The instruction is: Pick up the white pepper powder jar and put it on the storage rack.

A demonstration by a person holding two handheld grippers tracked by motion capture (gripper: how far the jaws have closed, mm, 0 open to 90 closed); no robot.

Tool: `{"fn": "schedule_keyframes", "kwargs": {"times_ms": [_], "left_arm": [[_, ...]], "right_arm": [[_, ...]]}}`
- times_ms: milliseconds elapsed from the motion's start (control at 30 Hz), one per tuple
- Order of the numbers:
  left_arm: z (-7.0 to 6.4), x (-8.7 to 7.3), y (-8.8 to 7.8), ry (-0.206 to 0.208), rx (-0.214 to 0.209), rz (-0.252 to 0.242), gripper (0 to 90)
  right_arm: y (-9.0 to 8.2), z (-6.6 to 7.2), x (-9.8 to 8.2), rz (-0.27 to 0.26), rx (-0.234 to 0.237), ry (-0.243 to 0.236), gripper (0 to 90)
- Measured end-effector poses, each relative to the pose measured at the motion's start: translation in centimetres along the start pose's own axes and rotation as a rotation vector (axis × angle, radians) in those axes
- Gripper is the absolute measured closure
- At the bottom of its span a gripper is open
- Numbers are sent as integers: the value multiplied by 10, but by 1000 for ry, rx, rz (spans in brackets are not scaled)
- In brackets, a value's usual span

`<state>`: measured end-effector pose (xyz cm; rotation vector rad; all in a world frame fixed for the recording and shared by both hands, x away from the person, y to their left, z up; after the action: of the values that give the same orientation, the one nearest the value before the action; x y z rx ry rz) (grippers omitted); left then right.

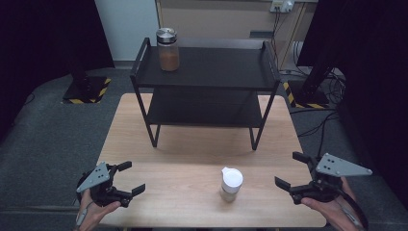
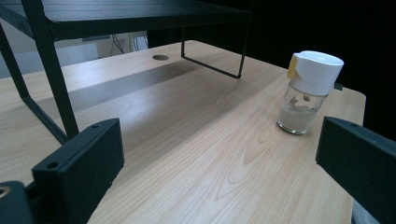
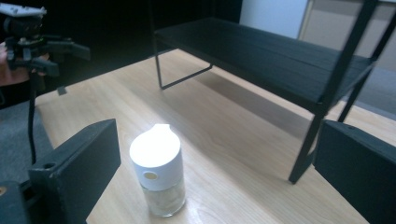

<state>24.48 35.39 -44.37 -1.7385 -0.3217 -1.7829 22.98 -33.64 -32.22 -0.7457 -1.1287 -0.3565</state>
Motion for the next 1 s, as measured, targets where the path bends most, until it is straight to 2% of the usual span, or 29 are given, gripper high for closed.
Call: {"fn": "schedule_keyframes", "kwargs": {"times_ms": [467,1000], "left_arm": [[0,0,0,1,0,1,0],[0,-1,0,-1,-5,2,0]], "right_arm": [[43,10,2,80,78,-9,15],[84,18,-17,165,89,-1,17]]}}
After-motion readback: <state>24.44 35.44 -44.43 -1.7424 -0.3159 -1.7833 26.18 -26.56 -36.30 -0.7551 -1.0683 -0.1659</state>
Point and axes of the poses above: each handheld gripper's, and its own axes: y roughly forward along the jaws, x roughly out of its top, z roughly to its left, the point moved 6 cm from there along y, roughly forward along the jaws, and after that the axes turned 13 degrees about y, right-handed, at the moved point
